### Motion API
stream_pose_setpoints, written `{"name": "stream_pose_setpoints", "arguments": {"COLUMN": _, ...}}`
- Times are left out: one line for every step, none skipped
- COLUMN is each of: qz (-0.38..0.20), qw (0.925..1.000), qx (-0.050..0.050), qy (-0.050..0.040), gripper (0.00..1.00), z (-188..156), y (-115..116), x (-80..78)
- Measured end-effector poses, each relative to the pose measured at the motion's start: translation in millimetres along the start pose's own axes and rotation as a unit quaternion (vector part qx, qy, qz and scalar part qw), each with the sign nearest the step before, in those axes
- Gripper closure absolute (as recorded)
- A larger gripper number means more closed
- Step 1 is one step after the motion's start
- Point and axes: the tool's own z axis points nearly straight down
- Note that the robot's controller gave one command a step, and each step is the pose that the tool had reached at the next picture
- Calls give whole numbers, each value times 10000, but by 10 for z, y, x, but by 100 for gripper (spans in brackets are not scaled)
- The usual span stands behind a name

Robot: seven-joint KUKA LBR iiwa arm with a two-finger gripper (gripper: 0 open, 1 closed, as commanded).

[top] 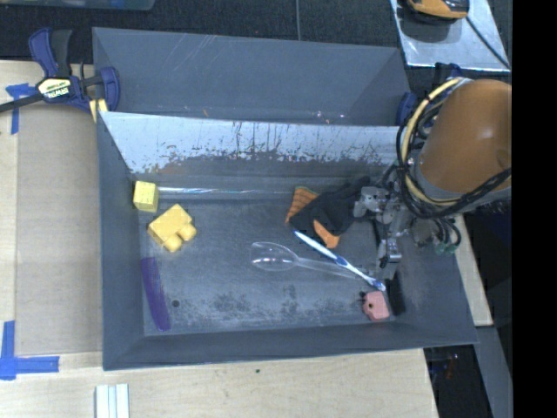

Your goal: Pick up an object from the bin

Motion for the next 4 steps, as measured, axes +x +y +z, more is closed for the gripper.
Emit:
{"name": "stream_pose_setpoints", "arguments": {"qz": -3, "qw": 10000, "qx": 0, "qy": 0, "gripper": 0, "z": 0, "y": 1, "x": 0}}
{"name": "stream_pose_setpoints", "arguments": {"qz": 634, "qw": 9980, "qx": 2, "qy": -44, "gripper": 0, "z": 619, "y": -132, "x": -504}}
{"name": "stream_pose_setpoints", "arguments": {"qz": 1253, "qw": 9921, "qx": -2, "qy": -24, "gripper": 0, "z": 620, "y": -150, "x": -659}}
{"name": "stream_pose_setpoints", "arguments": {"qz": -842, "qw": 9964, "qx": 13, "qy": -52, "gripper": 0, "z": 728, "y": -472, "x": -884}}
